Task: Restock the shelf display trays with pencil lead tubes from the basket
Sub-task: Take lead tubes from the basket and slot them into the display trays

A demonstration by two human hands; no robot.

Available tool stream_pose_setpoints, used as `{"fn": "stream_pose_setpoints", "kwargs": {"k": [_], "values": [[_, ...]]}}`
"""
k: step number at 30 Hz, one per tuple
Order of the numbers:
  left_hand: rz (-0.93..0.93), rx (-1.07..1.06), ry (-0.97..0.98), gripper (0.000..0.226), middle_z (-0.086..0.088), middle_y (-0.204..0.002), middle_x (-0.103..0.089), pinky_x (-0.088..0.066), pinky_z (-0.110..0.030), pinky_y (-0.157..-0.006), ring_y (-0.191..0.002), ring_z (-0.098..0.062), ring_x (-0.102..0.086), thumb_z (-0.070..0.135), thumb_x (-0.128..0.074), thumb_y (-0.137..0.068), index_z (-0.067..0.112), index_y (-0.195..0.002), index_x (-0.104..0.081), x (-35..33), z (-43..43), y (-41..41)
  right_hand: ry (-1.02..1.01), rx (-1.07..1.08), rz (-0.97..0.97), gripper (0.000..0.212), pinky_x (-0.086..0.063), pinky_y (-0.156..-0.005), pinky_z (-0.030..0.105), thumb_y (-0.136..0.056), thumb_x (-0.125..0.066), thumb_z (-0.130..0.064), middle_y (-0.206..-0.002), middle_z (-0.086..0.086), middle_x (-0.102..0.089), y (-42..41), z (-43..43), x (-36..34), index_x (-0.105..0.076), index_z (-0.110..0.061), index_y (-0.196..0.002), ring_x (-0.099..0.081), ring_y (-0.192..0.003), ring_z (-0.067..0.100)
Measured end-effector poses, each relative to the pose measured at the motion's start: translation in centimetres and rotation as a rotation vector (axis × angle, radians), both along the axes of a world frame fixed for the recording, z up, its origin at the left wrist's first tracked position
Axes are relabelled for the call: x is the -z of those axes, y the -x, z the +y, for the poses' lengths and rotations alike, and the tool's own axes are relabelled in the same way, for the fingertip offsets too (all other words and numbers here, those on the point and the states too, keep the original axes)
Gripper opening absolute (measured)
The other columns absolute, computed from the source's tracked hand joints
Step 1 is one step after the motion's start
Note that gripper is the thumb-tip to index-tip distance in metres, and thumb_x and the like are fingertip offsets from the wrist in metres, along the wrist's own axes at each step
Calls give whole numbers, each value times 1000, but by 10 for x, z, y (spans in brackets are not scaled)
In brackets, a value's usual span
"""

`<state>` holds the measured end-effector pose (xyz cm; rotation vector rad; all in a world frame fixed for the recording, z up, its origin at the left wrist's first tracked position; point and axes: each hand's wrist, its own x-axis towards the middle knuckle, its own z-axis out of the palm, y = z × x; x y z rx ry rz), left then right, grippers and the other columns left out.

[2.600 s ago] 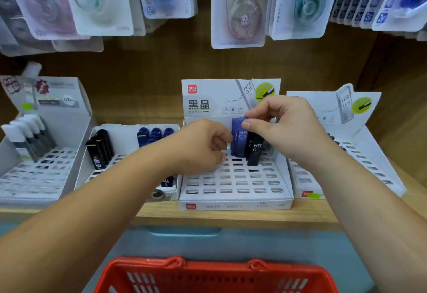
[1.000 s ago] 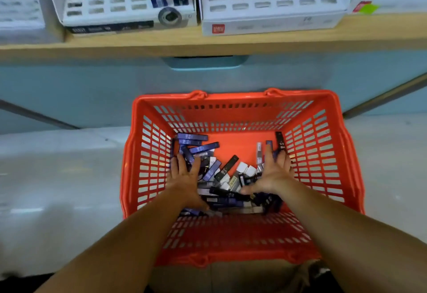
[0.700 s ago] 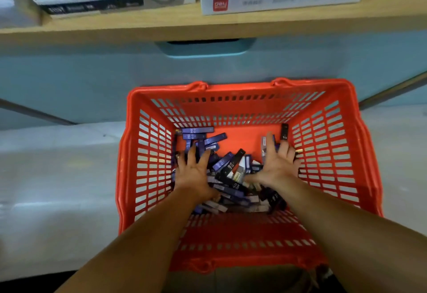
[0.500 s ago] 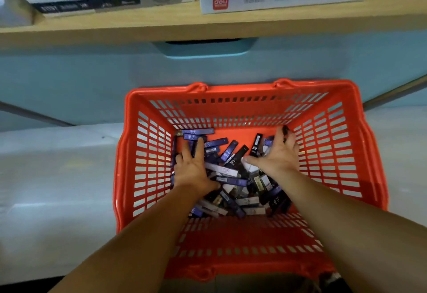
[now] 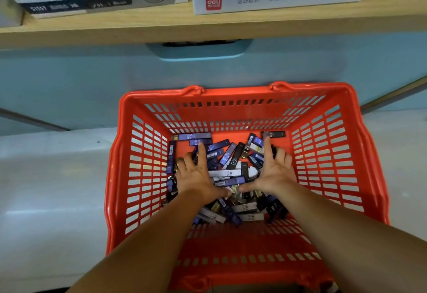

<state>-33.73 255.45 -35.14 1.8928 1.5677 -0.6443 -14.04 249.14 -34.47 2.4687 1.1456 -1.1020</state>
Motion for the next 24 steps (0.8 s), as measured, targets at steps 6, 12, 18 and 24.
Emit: {"fn": "stream_pose_setpoints", "kwargs": {"k": [6, 12, 18, 24], "values": [[17, -98, -44, 162, -16, -152, -25, -34, -51, -116, -142, -38, -31, 82, -82, -53, 28, -157, 31, 0, 4, -15, -132, 291, 49, 153, -45, -111, 48, -56, -95, -60, -154, 12, -31, -5, 10, 9, 15, -37, -159, -40, -141, 37], [-45, -143, 9, 150, -13, -163, -21, -29, -56, -118, -151, -37, -27, 73, -86, -61, 25, -163, 14, 2, 14, -16, -239, 484, 202, 112, -51, -74, 30, -84, -86, -26, -142, 9, -59, -7, 17, 12, -3, -35, -160, -65, -93, 26], [-152, -144, -25, 117, -16, -146, -38, -44, -45, -109, -136, -36, -39, 61, -83, -70, 18, -156, -16, 9, 20, -20, -222, 503, 308, 99, -42, -56, 22, -95, -73, -15, -156, 9, -47, -14, 21, 13, -4, -40, -162, -48, -67, 5], [-52, -90, -66, 88, -12, -126, -41, -42, -37, -79, -120, -31, -46, 64, -77, -77, 22, -136, -26, 7, 20, -37, -247, 619, 412, 95, -58, -93, 40, -85, -81, -12, -140, 10, -58, -19, 24, 10, -23, -46, -152, -68, -103, 27]]}}
